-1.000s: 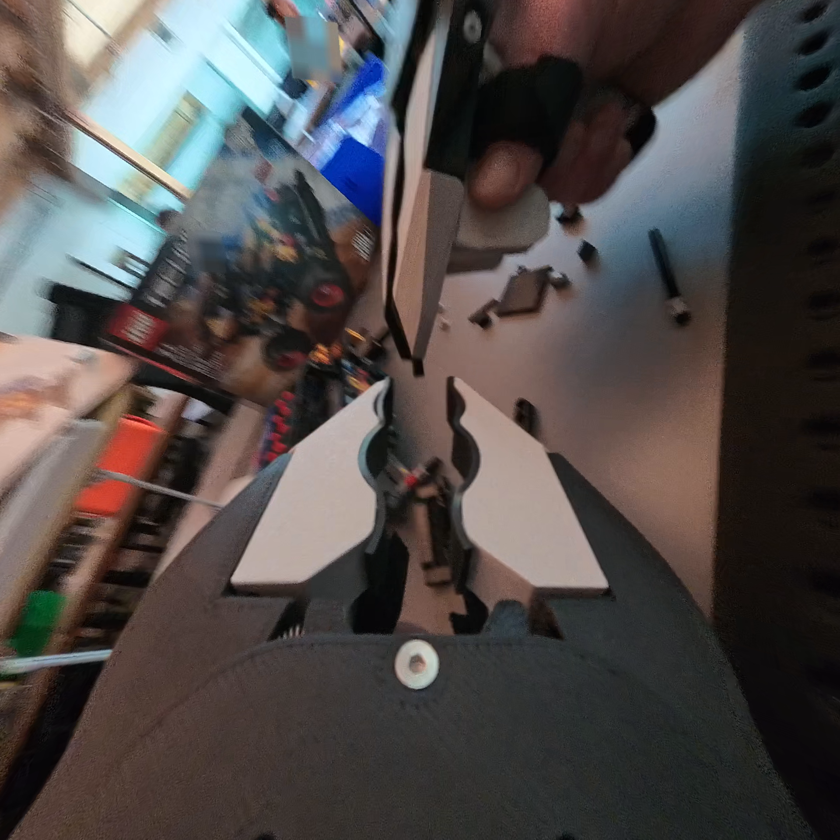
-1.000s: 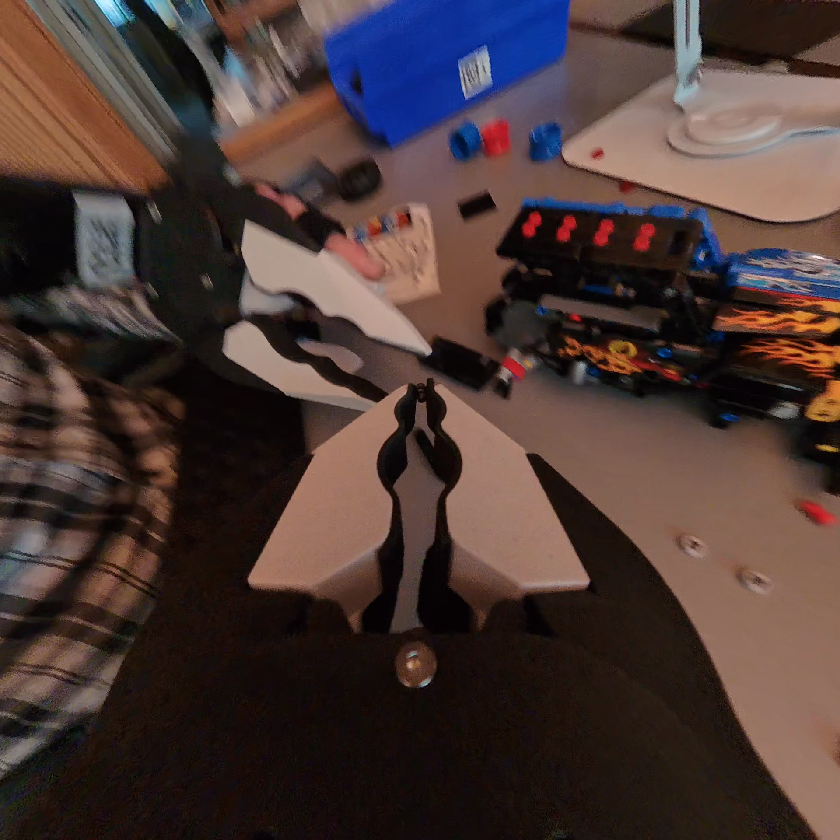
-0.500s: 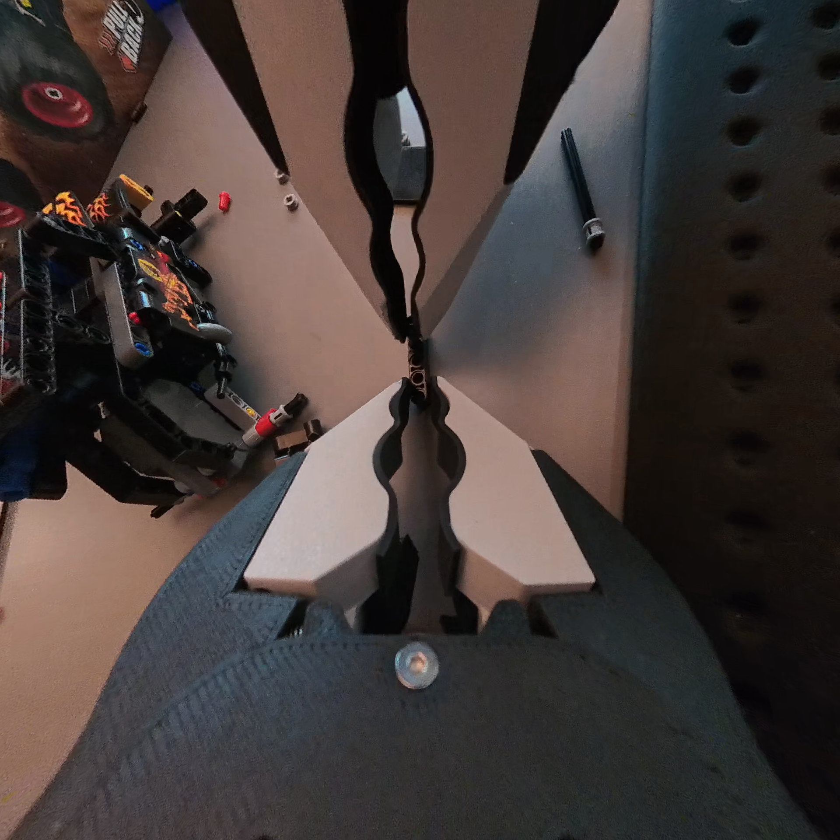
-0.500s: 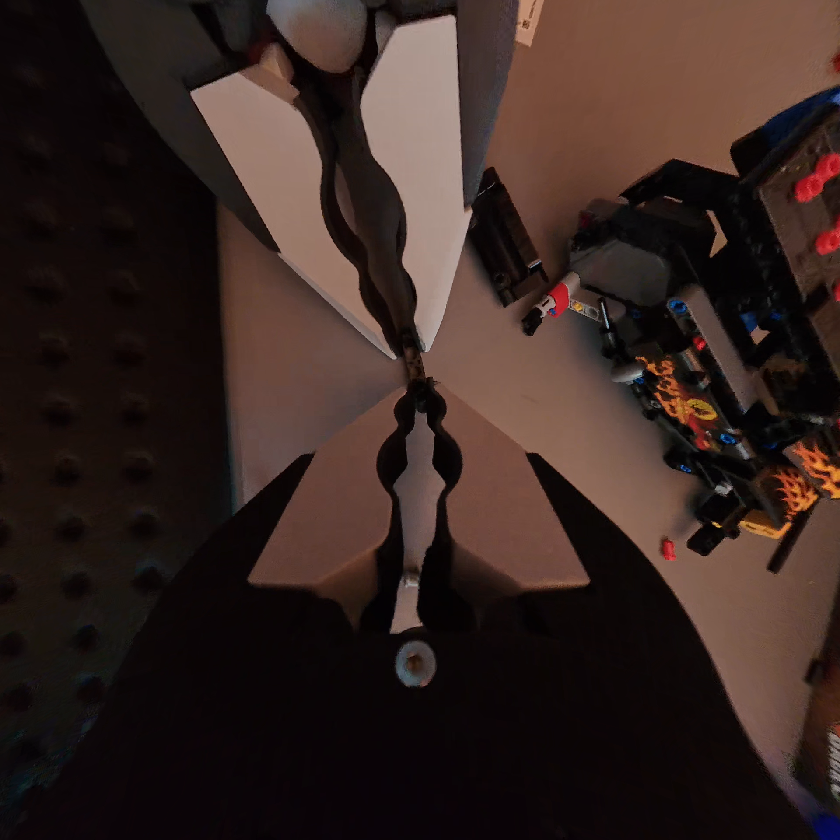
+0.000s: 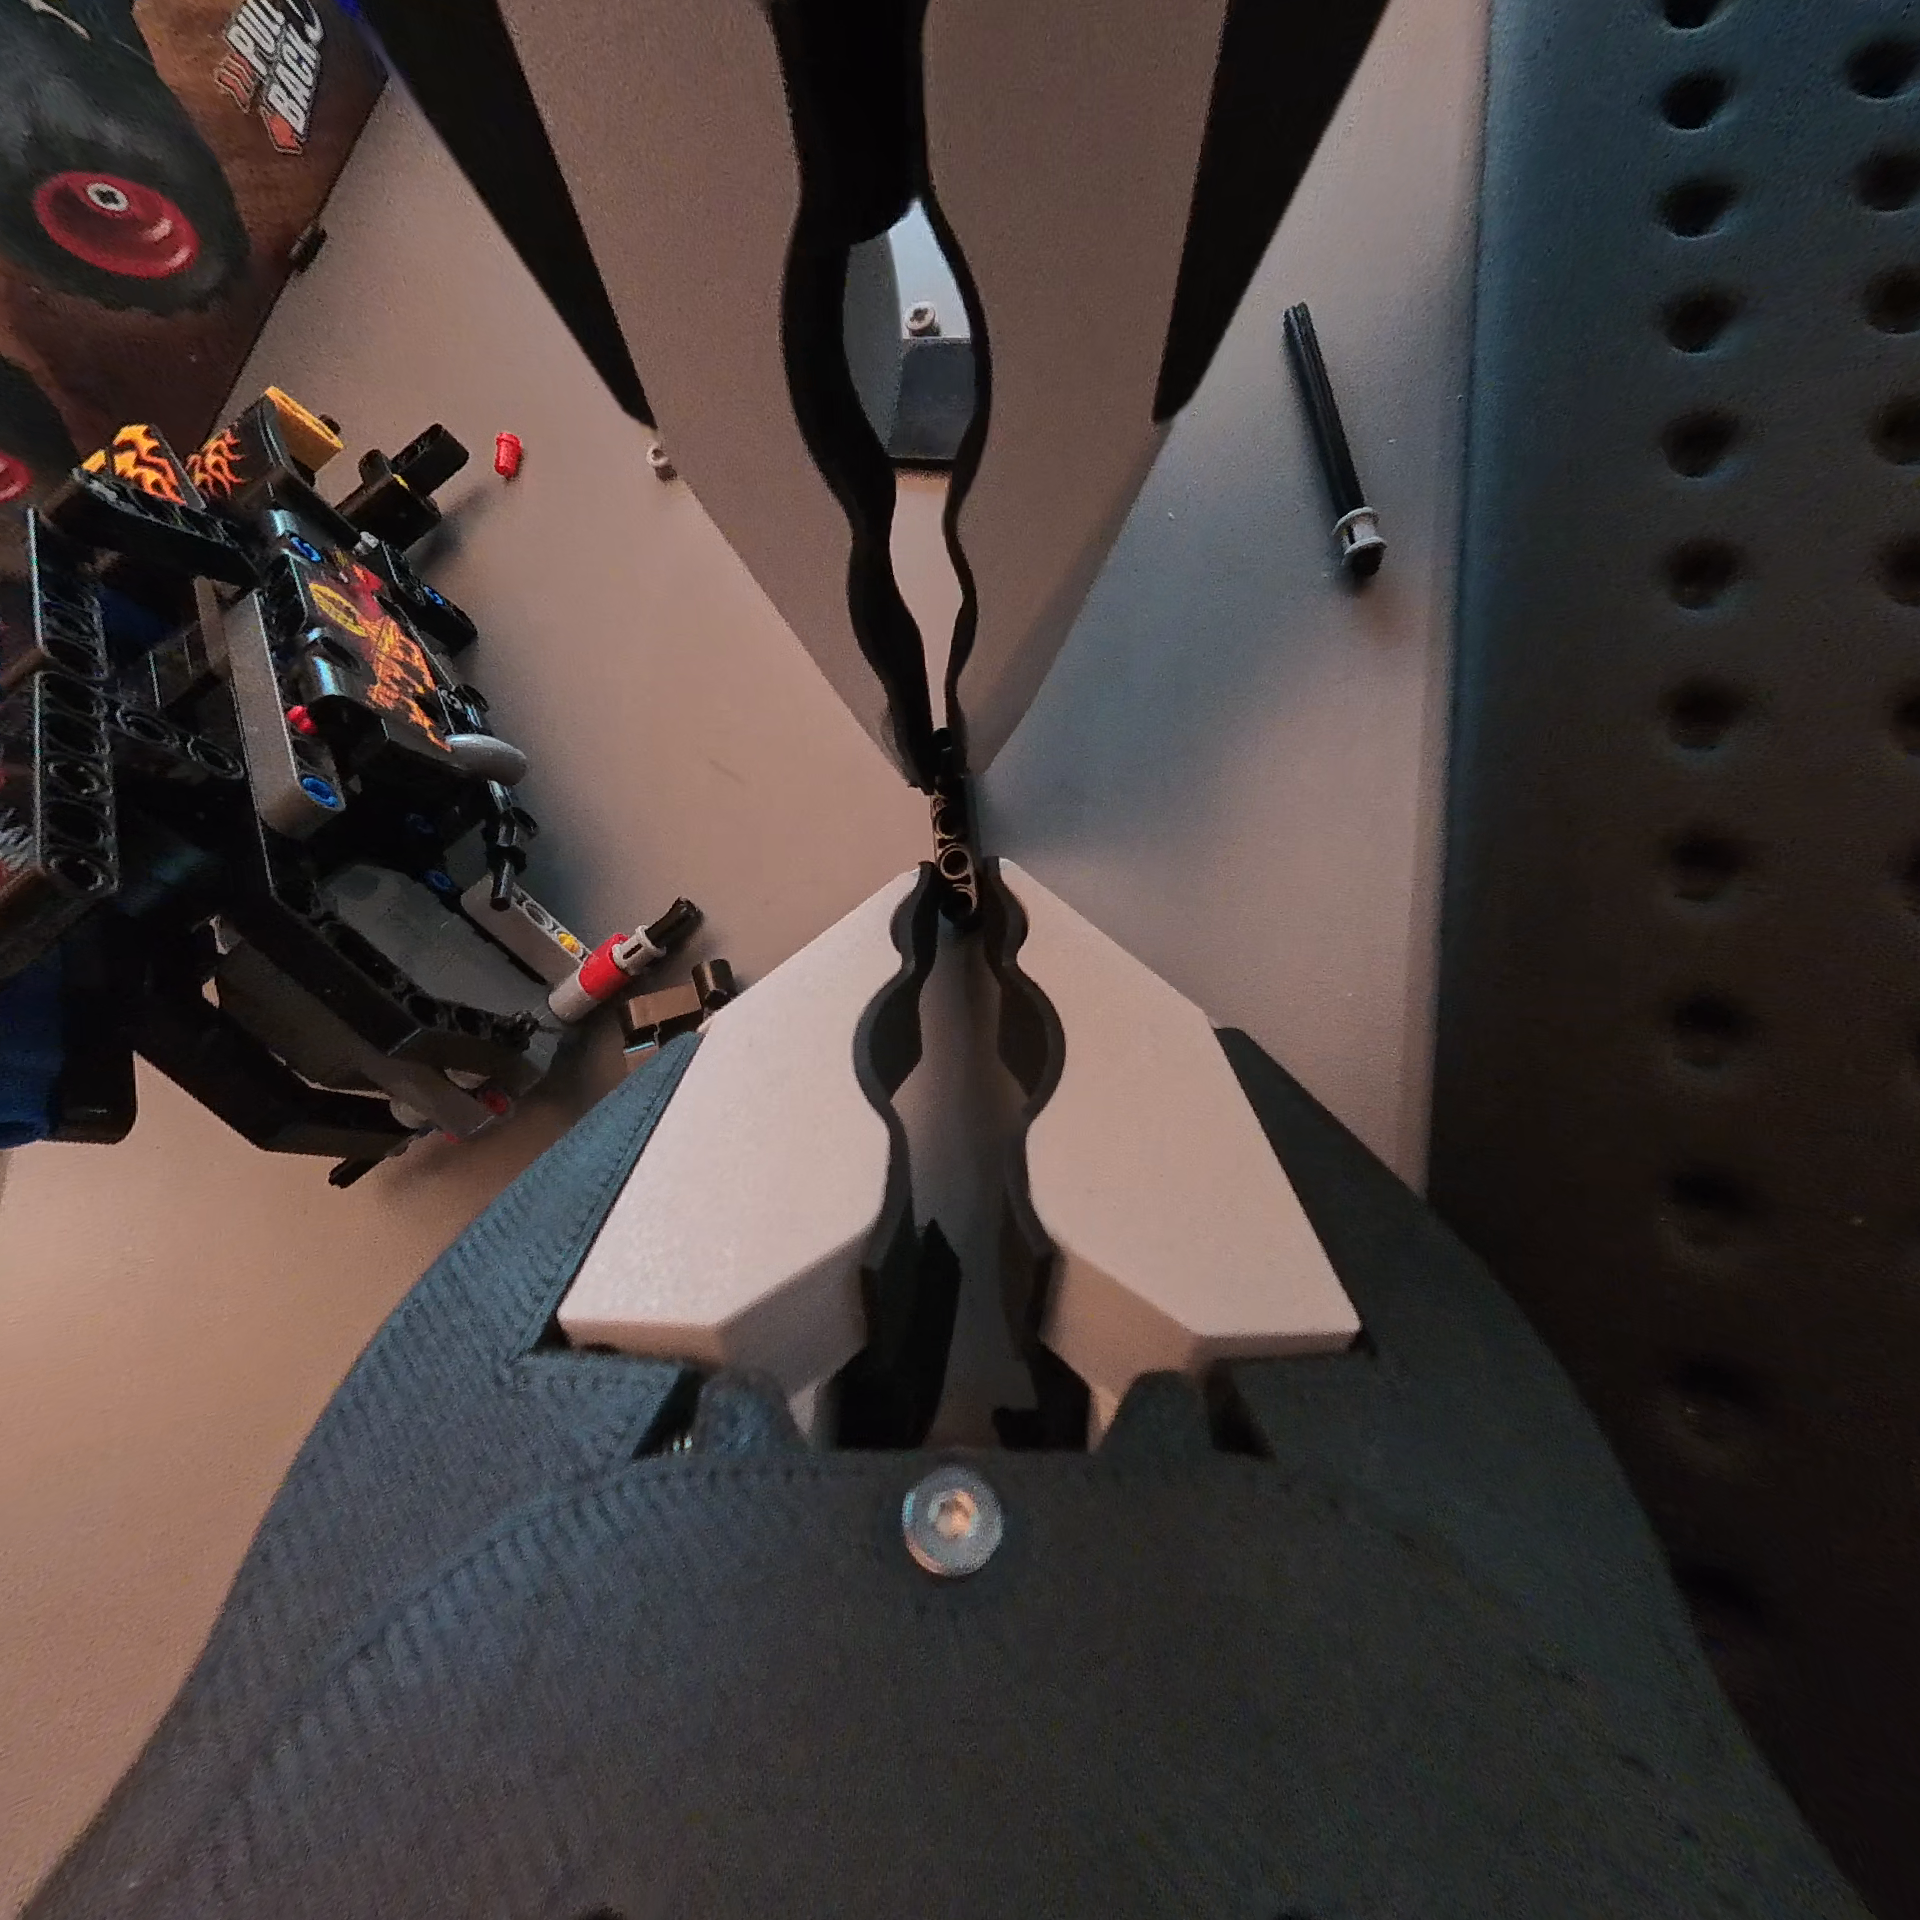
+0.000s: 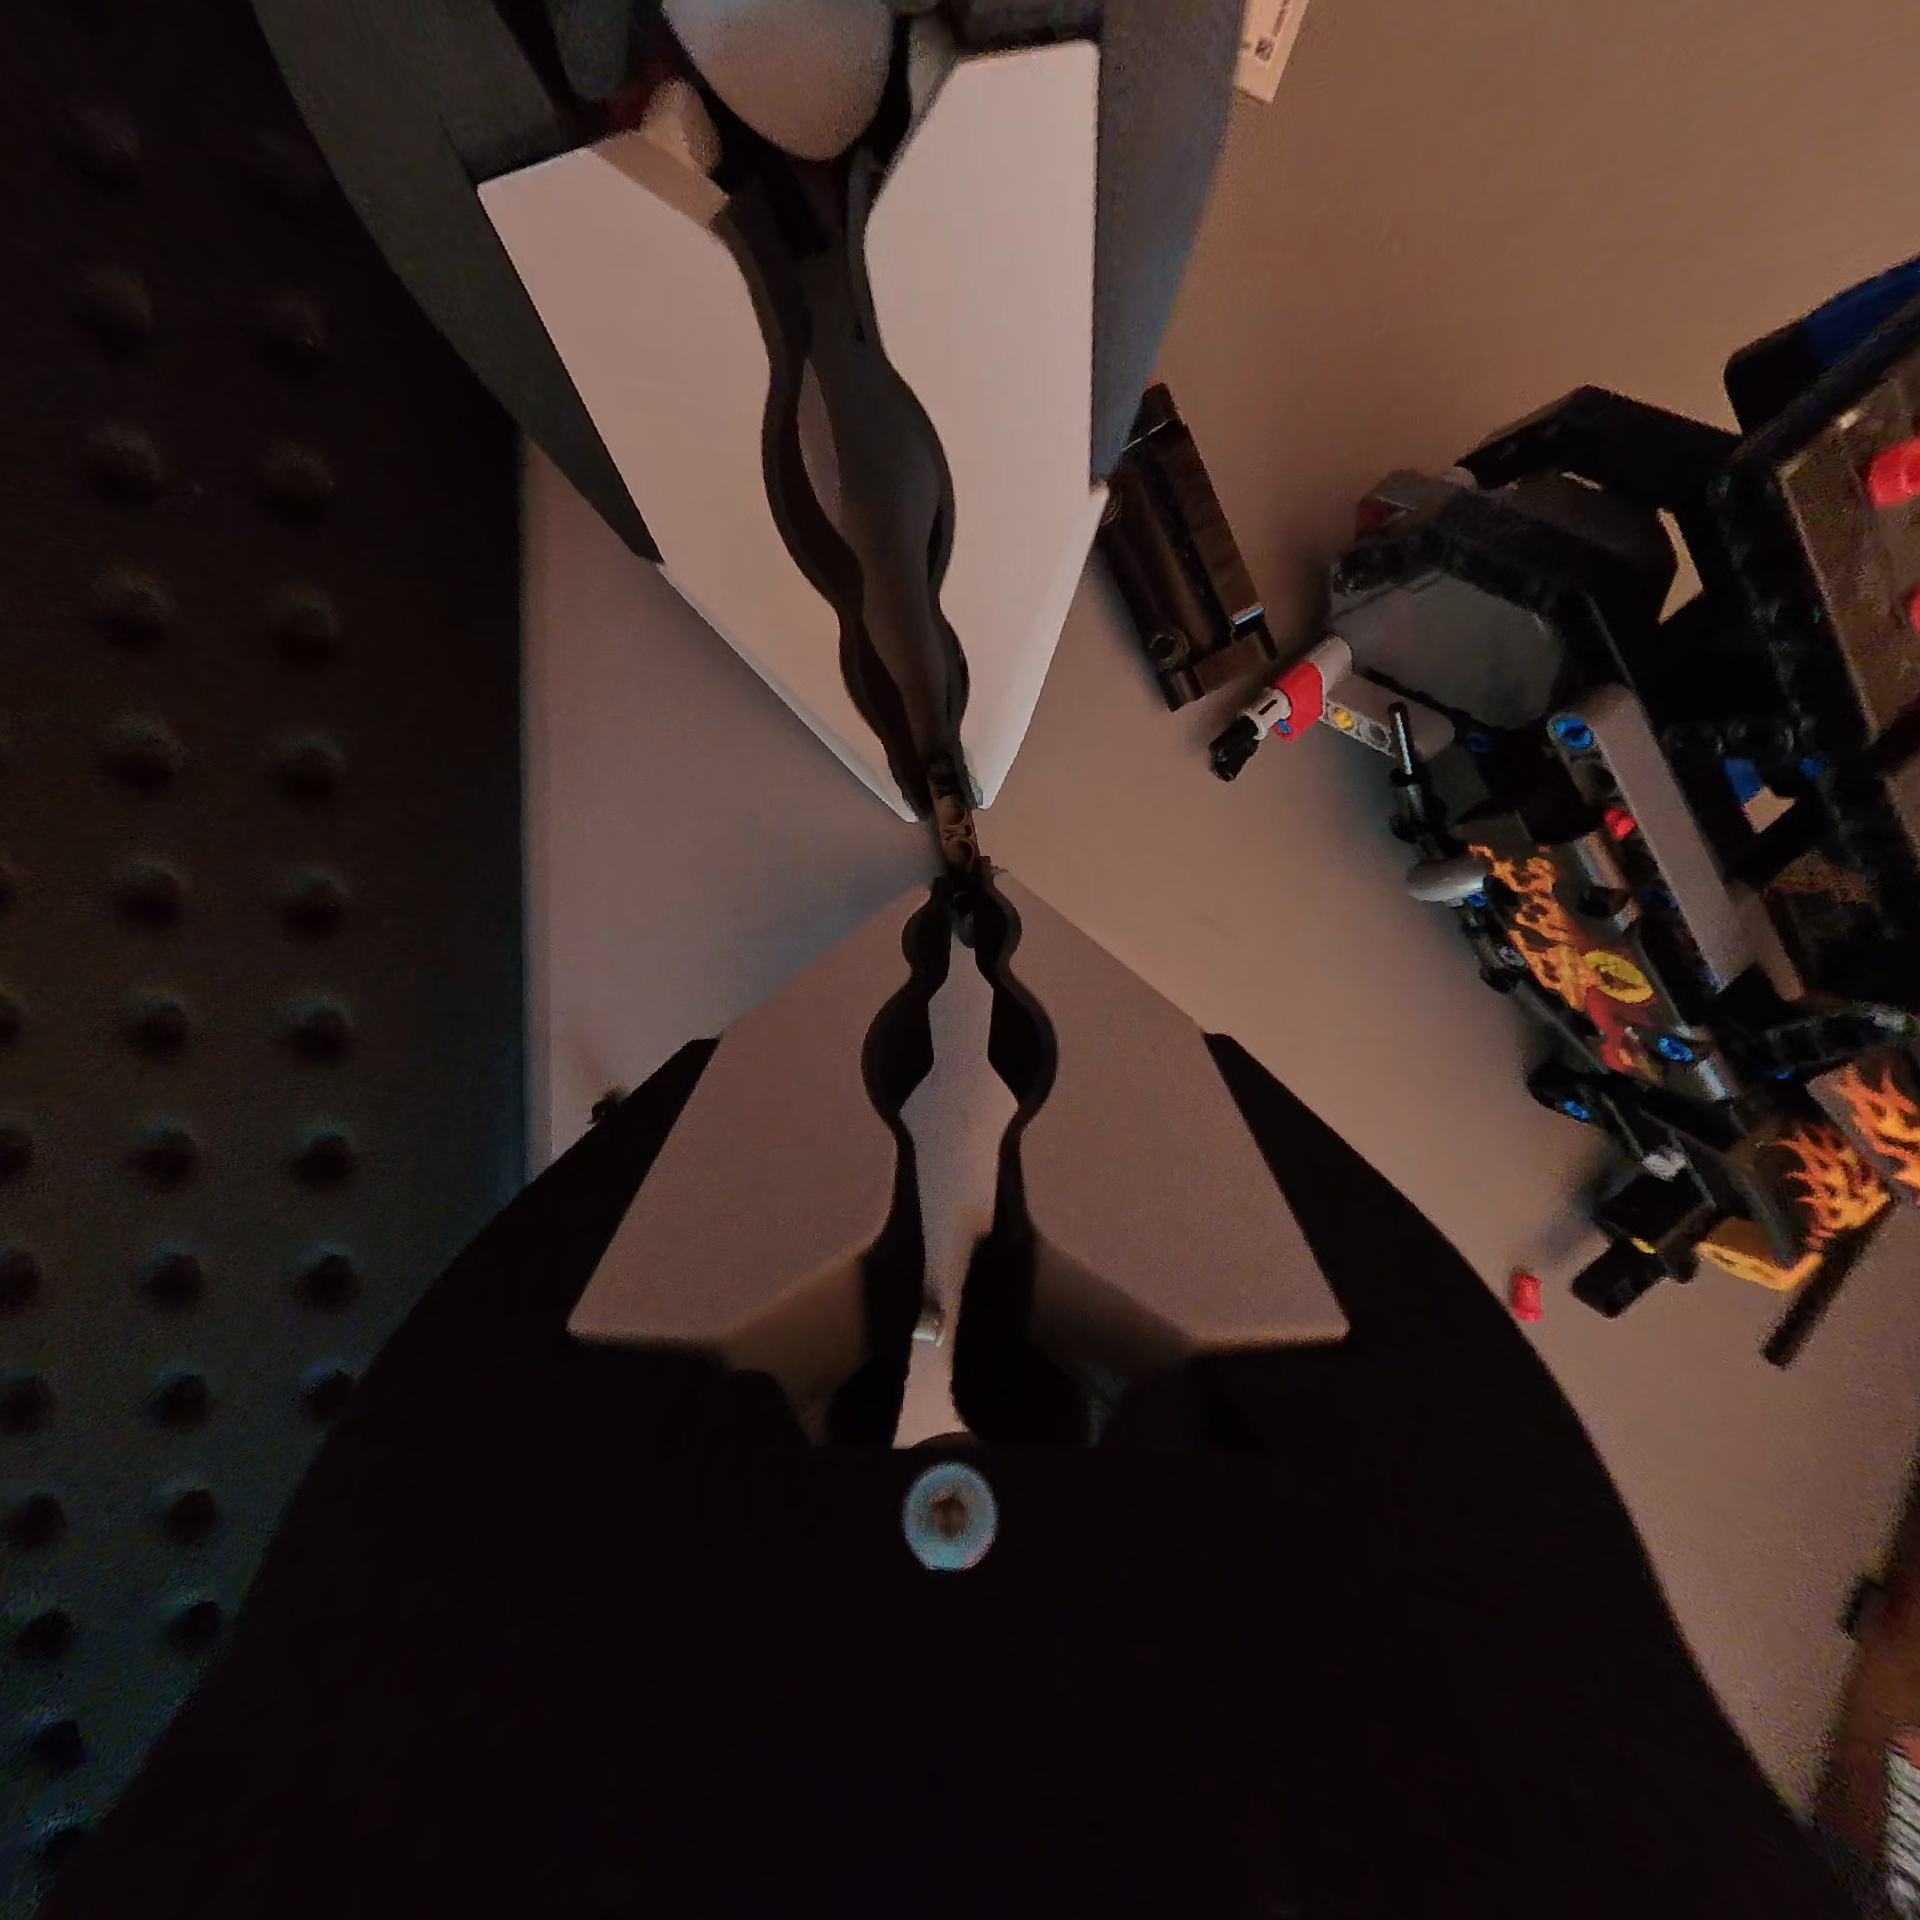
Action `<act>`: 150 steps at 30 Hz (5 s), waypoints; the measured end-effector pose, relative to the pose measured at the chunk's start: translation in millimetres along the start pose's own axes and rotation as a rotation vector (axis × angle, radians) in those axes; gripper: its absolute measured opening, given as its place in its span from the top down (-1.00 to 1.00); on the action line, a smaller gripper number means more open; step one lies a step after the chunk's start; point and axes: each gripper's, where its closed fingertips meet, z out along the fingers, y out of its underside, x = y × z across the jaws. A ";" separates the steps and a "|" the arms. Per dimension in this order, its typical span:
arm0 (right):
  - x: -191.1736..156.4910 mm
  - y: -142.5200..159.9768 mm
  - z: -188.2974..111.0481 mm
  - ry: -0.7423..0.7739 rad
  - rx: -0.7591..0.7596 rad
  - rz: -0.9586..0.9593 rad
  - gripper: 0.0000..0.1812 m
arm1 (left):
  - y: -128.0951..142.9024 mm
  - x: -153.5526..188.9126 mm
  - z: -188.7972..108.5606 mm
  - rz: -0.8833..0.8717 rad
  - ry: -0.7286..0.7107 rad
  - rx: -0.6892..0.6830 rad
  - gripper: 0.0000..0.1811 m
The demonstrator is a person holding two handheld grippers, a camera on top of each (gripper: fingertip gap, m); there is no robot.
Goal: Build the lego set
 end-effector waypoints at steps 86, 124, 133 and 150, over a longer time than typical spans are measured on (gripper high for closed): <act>8.1 -51.9 -46.8 -0.179 0.562 0.477 0.98 | -40.4 -29.6 -44.3 0.219 -0.300 0.217 1.00; -15.1 -19.1 5.7 0.026 -0.085 -0.126 0.99 | 3.7 11.5 -5.5 -0.051 0.091 0.013 0.92; -9.2 -19.4 -1.1 0.038 -0.050 -0.092 0.98 | 2.7 7.0 -8.6 -0.058 0.079 0.028 0.76; 14.1 -56.6 -39.8 -0.040 0.521 0.447 0.97 | -35.4 -26.1 -43.8 -0.006 -0.136 0.269 0.97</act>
